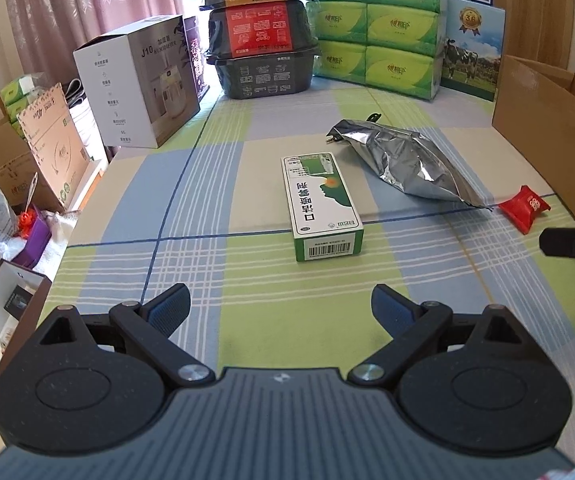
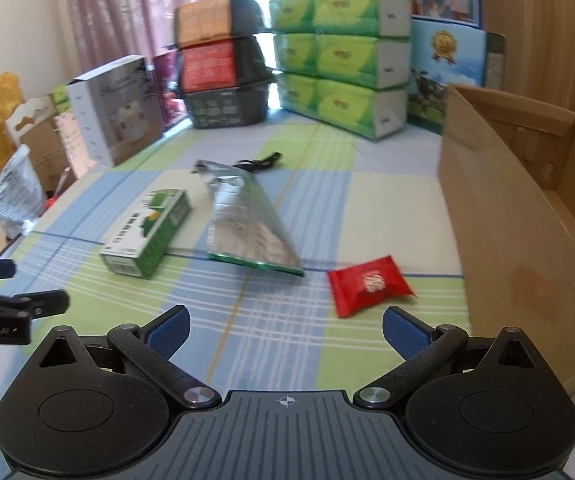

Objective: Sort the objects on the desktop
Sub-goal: 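Return both tools over the table beside the spray box, then grasp the red candy packet with the right tool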

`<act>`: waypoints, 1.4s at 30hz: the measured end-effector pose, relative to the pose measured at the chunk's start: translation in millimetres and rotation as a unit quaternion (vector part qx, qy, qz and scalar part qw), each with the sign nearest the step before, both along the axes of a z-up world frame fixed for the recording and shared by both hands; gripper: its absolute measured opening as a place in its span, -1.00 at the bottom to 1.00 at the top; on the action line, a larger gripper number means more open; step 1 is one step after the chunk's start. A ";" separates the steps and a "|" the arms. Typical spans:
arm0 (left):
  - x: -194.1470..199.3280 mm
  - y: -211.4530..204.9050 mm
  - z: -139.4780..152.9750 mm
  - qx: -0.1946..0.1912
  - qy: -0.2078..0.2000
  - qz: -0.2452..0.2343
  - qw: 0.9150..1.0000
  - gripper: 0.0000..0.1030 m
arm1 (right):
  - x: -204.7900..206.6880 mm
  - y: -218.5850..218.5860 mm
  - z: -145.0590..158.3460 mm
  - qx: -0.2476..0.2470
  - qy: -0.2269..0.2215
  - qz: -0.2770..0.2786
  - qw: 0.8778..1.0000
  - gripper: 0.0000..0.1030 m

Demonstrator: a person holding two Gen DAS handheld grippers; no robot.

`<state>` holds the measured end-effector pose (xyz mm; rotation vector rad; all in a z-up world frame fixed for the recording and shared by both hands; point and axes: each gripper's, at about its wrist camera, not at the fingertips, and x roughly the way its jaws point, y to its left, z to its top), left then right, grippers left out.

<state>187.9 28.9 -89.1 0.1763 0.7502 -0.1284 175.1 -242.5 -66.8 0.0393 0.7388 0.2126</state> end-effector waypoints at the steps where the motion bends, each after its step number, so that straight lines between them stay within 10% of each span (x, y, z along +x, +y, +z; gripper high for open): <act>1: 1.0 -0.8 -0.6 0.002 0.000 -0.002 1.000 0.85 | 1.0 -2.8 -0.4 0.002 0.001 -0.008 1.000 0.94; 25: 32.7 -9.7 -3.4 -0.019 -0.020 -0.006 1.000 0.85 | 53.8 1.9 -41.5 -0.136 -0.032 -0.025 0.990 0.47; 37: 36.0 -7.9 -11.8 -0.011 -0.015 -0.007 1.000 0.85 | 67.8 -7.7 -53.0 -0.114 -0.009 -0.026 0.993 0.45; 42: 35.7 -8.7 -12.4 -0.007 -0.015 -0.007 1.000 0.85 | 68.2 -6.9 -49.8 -0.097 0.000 -0.020 0.995 0.09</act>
